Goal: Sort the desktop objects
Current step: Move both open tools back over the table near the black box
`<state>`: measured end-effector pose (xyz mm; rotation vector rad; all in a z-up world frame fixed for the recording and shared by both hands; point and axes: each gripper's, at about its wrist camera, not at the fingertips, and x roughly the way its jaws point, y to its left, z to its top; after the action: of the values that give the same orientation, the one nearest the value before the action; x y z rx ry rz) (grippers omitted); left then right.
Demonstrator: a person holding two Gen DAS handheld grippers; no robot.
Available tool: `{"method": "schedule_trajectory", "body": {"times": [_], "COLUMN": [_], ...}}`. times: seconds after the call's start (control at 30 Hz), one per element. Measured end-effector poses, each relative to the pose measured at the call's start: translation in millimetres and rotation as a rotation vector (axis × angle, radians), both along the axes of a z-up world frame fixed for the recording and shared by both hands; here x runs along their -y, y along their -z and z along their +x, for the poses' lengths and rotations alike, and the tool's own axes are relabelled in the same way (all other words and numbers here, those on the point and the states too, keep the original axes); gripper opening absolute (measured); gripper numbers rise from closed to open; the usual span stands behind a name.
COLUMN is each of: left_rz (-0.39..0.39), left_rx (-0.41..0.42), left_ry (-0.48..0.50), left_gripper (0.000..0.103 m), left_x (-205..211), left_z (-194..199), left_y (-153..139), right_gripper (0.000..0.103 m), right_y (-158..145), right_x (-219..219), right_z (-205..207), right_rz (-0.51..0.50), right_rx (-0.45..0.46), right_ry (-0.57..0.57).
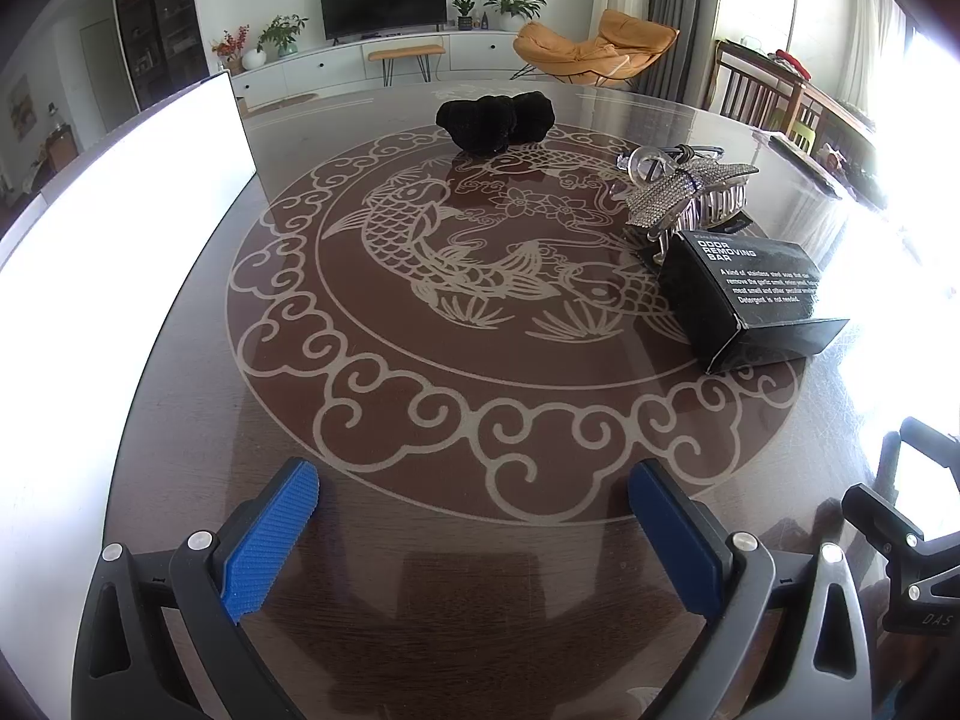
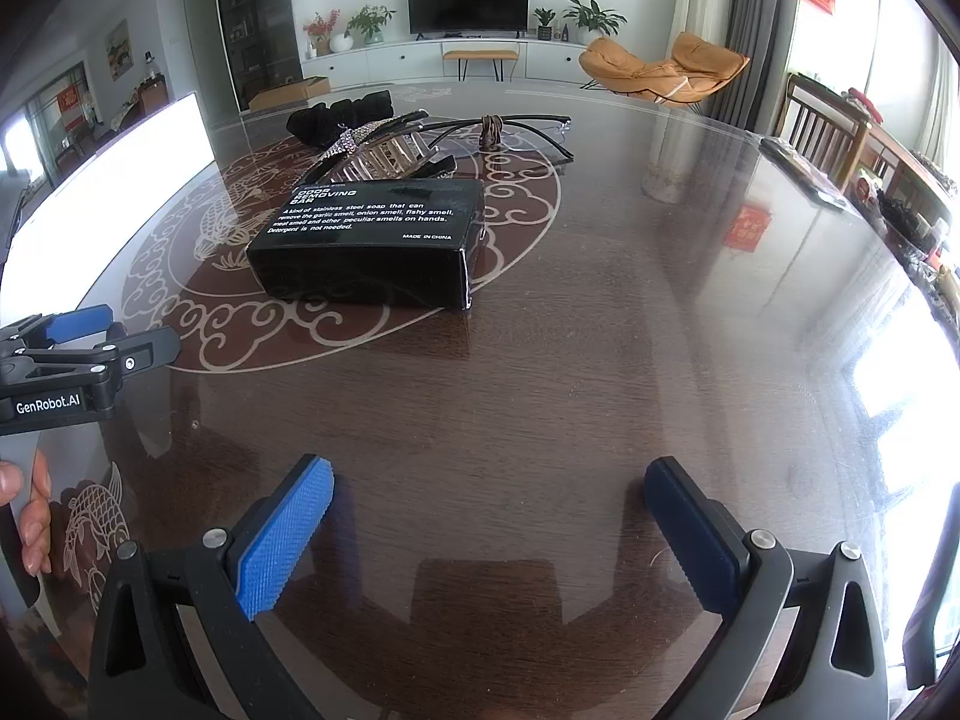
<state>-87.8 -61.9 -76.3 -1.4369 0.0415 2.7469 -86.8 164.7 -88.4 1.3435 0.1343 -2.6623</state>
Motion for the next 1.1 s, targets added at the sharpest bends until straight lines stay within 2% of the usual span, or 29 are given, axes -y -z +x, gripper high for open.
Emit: {"method": "schedule_trajectory", "body": {"times": [0.77,1.0,1.1], "left_rz": [-0.001,-0.001,0.002], "left_rx": [-0.001,0.010,0.008], "left_ry": [-0.001,0.055,0.051], "left_gripper": [0.103,0.103,0.103], "left_x": [-0.9,0.3,0.4], "left_z": [0.3,-3.9,-3.2], "left_y": [0.4,-0.8,-1.1], "right_gripper": [0.103,0.103,0.103], "right_y": [0.7,0.9,1.0], "right_x": [-0.3,-0.2,-0.1], "right_z": [-0.1,-0.2,-0.3], "right_rz": [0.000,0.000,0.000], "right_rx": [-0.001,-0.001,-0.001], "right_ry": [0.000,0.000,0.000]}}
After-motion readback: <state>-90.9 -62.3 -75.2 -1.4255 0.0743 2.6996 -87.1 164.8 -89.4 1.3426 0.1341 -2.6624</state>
